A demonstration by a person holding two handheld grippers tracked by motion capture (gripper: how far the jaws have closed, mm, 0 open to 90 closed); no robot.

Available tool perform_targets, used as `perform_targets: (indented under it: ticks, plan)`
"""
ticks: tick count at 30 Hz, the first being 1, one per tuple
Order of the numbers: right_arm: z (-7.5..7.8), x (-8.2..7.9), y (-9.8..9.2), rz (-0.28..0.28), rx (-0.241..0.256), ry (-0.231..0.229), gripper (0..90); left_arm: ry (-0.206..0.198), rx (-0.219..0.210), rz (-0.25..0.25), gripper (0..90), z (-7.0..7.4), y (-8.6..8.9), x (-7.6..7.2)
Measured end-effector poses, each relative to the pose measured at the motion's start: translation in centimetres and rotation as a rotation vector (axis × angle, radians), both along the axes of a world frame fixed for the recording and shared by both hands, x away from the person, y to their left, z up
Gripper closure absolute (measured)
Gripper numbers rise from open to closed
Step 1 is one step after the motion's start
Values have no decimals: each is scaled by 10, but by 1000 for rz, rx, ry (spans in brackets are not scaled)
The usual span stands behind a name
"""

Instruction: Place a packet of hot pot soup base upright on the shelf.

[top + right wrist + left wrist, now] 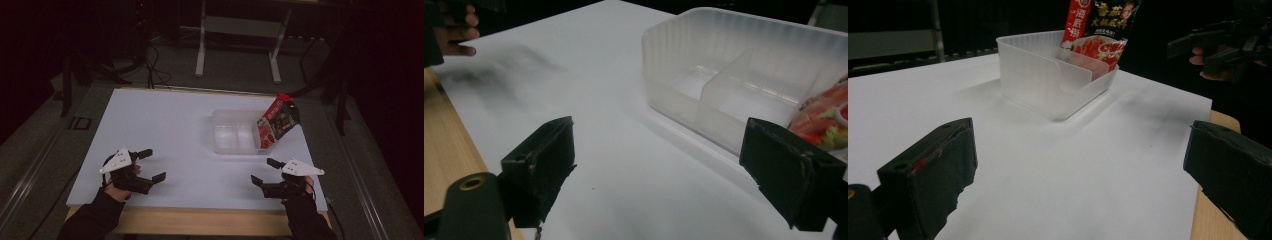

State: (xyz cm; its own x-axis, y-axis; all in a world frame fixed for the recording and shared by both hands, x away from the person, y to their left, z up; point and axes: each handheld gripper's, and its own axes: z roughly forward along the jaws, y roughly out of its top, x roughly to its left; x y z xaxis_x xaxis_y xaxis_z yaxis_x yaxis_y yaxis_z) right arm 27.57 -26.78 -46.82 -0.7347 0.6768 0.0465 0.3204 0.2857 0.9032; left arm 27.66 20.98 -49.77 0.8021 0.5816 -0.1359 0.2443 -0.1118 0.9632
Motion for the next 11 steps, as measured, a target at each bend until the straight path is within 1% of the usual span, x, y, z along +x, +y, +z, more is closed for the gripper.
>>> perform_targets:
  ticks: [1, 6, 11]
  plan:
    - [0, 0, -1, -2, 4, 6, 143, -2, 2, -1, 15, 0, 0, 0]
    - [-4, -1, -4, -16, -22, 9, 143, 4, -1, -3, 14, -1, 0, 0]
    - [-5, 0, -6, -23, -19, 16, 142, 7, 4, -8, 14, -2, -2, 1]
